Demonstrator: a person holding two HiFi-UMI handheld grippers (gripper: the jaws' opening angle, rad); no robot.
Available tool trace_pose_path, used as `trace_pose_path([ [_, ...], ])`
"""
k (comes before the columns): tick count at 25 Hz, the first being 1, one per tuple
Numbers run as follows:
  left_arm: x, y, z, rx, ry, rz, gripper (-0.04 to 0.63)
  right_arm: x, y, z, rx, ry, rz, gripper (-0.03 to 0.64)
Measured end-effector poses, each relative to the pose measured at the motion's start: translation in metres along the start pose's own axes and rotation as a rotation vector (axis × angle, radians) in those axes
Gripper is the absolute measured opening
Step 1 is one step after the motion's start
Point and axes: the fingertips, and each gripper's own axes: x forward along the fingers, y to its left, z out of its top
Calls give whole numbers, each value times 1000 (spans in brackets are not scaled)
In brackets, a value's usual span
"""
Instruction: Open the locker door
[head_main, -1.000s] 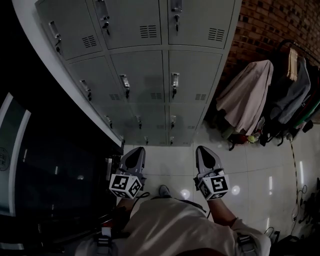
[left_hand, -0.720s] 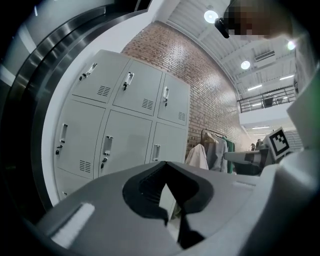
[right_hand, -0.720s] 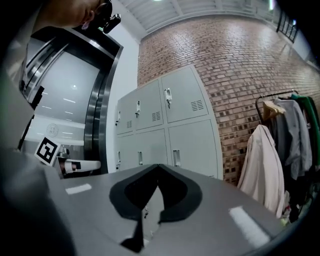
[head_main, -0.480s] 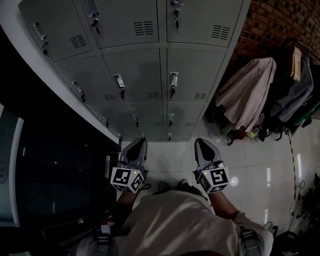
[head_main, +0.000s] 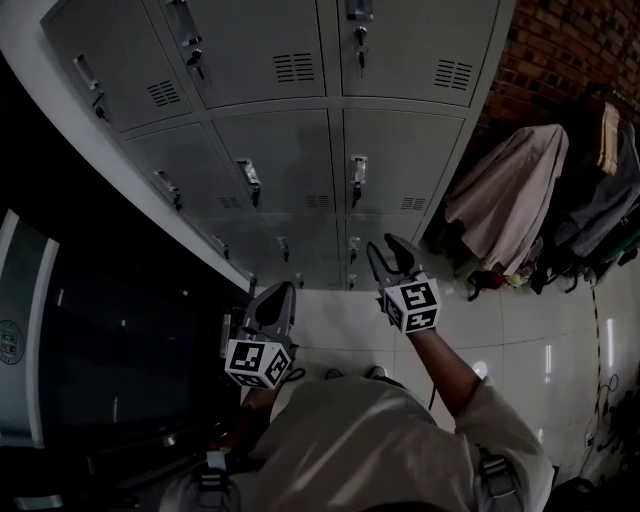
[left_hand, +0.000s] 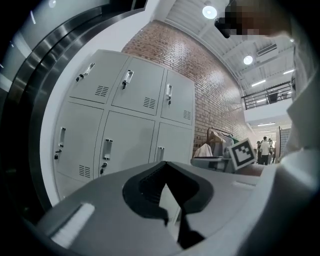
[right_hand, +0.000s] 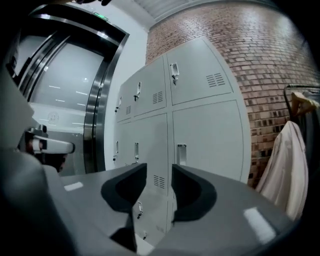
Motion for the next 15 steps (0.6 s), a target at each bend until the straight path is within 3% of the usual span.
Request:
trace_pose_path([
  [3, 5, 2, -3, 0, -1, -8, 51, 51, -17, -19, -3, 53, -4, 152],
  [7, 1, 10, -6, -8, -2, 0, 51, 108, -33, -49, 58, 146, -19, 222],
  [15, -12, 32, -5, -17, 0, 49, 51, 175, -54, -59, 52, 185, -62, 222],
])
